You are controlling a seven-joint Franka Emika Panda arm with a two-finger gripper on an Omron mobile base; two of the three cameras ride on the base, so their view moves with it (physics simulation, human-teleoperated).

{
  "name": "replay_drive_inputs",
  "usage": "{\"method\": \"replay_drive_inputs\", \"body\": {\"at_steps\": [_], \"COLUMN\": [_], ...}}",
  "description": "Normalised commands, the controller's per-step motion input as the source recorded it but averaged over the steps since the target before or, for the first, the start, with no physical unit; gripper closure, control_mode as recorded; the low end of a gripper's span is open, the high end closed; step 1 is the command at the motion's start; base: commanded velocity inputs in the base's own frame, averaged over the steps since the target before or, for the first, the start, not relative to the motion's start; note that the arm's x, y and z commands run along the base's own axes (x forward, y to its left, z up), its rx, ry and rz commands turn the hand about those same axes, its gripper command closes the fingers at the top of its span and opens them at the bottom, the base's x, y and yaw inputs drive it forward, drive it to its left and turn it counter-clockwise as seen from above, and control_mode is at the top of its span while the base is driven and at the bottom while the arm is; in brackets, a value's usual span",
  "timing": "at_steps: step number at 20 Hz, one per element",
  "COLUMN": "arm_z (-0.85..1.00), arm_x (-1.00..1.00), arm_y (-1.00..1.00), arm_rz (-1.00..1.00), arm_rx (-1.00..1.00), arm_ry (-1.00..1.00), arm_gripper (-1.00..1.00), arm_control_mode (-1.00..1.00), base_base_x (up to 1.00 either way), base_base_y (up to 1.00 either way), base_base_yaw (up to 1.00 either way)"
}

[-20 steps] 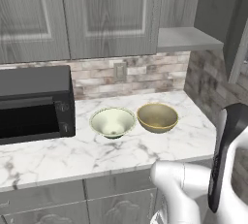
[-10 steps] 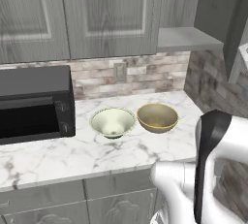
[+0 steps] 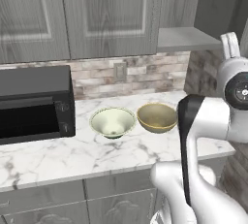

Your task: Open the cabinet. Pick the bowls from the counter and place them in the cabinet. Then close the cabinet.

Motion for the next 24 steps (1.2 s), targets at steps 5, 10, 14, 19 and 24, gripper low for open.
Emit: {"method": "replay_drive_inputs", "body": {"at_steps": [5, 10, 14, 19, 24], "arm_z": [-0.07, -0.18, -0.25, -0.15, -0.01], "arm_x": [0.6, 0.53, 0.58, 0.55, 0.29], "arm_y": [-0.14, -0.23, -0.2, -0.15, -0.49], "arm_rz": [-0.25, -0.15, -0.02, 0.0, 0.0], "arm_rx": [0.16, 0.01, 0.0, 0.0, 0.08], "arm_ry": [-0.01, -0.15, -0.16, -0.1, -0.07], "arm_gripper": [-1.0, -1.0, -1.0, -1.0, -1.0], "arm_control_mode": [-1.0, -1.0, -1.0, -1.0, -1.0], "base_base_x": [0.0, 0.0, 0.0, 0.0, 0.0], "base_base_y": [0.0, 0.0, 0.0, 0.0, 0.0], "base_base_yaw": [0.0, 0.0, 0.0, 0.0, 0.0]}}
